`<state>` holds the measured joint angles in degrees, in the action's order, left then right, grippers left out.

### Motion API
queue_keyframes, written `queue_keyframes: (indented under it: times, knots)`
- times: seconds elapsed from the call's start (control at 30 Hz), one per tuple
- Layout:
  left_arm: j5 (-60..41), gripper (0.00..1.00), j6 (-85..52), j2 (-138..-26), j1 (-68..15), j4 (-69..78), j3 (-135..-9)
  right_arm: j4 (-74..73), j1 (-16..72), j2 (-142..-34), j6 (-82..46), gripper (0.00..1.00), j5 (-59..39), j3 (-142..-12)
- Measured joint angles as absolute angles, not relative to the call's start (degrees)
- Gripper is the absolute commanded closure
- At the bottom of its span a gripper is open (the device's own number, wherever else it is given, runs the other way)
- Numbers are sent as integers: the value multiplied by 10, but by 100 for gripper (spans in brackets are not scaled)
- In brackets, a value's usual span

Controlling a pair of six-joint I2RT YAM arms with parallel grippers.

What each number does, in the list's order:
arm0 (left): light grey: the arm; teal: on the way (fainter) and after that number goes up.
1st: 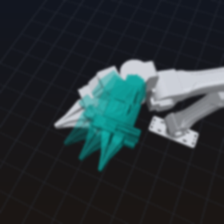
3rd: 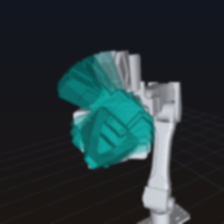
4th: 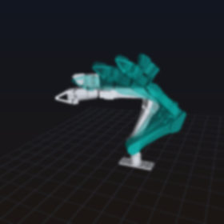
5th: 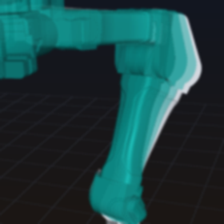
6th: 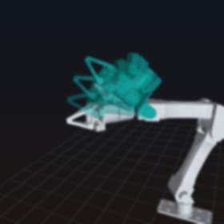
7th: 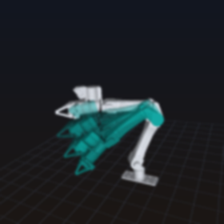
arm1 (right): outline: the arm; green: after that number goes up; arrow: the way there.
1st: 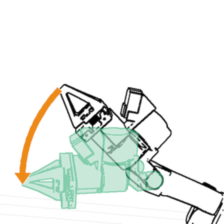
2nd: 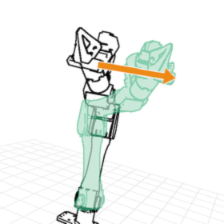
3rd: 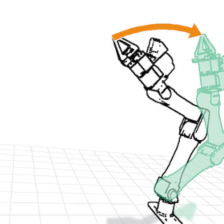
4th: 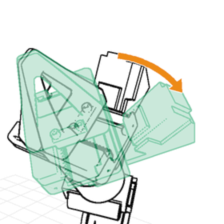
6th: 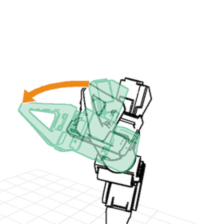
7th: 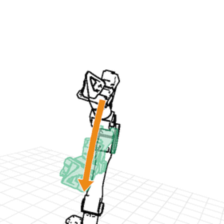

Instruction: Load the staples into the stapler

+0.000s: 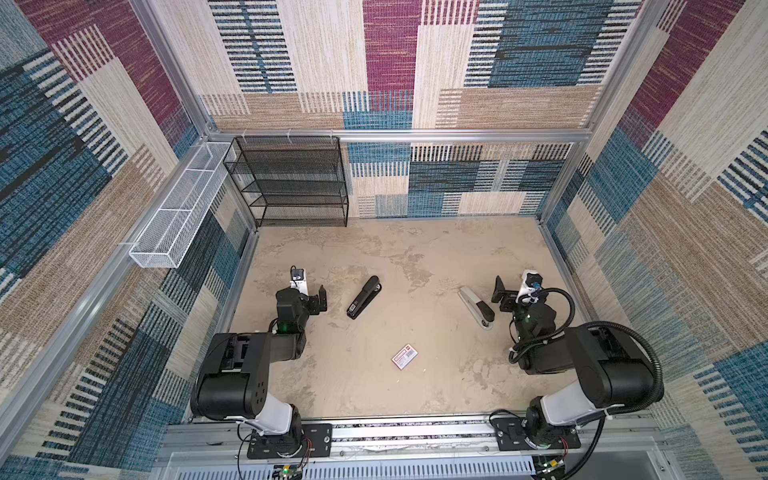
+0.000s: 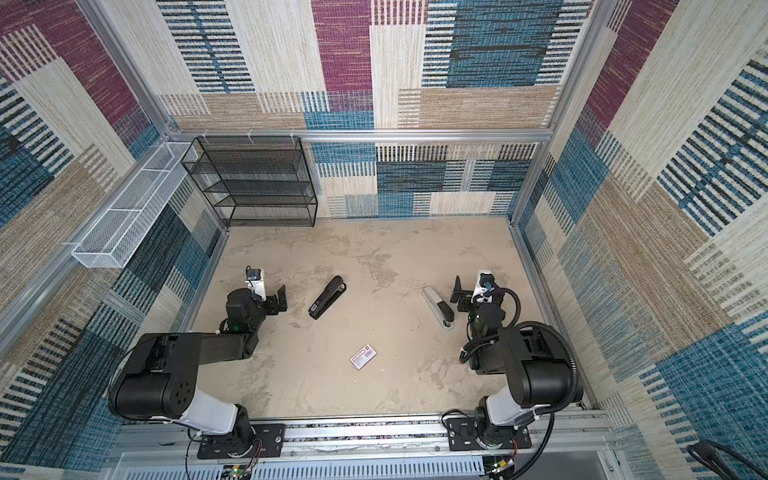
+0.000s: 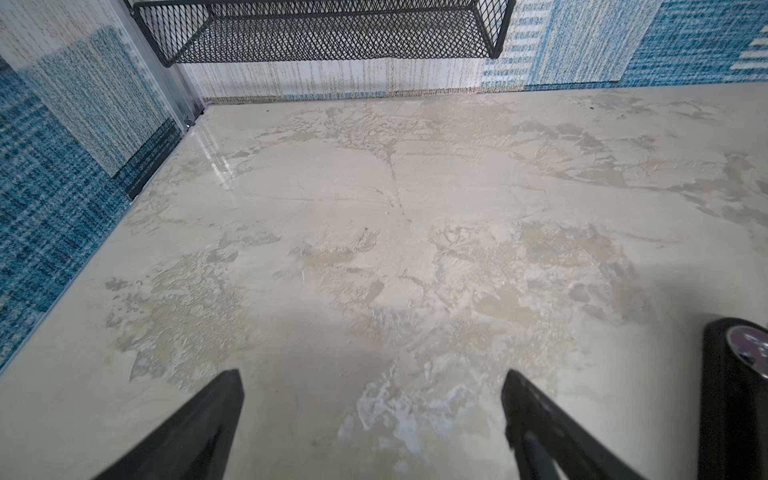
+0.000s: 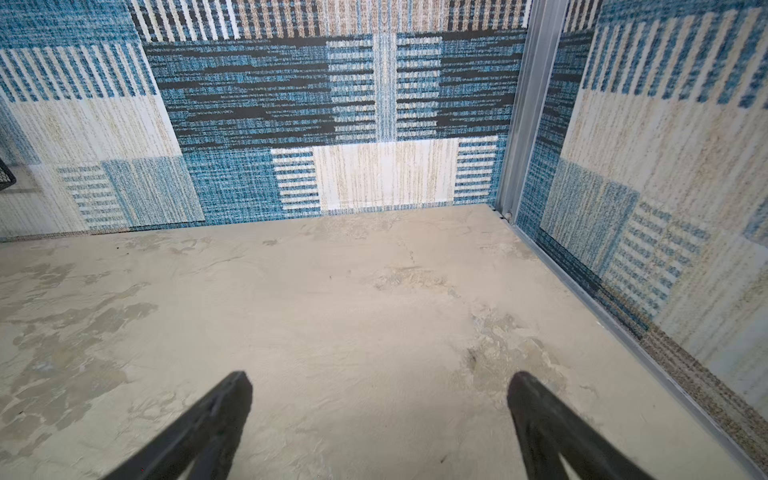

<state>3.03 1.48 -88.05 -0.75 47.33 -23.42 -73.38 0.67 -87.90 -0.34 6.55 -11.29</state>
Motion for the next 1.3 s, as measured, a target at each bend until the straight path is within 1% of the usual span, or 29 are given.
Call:
queue_keyframes:
  times: [0.9,1.3]
  knots:
    - [28,0,15,-881,-7,473,-235,-734,7,-879,-1,0,65,-113]
    - [13,0,15,-881,6,453,-248,-731,7,-876,-1,0,65,-113]
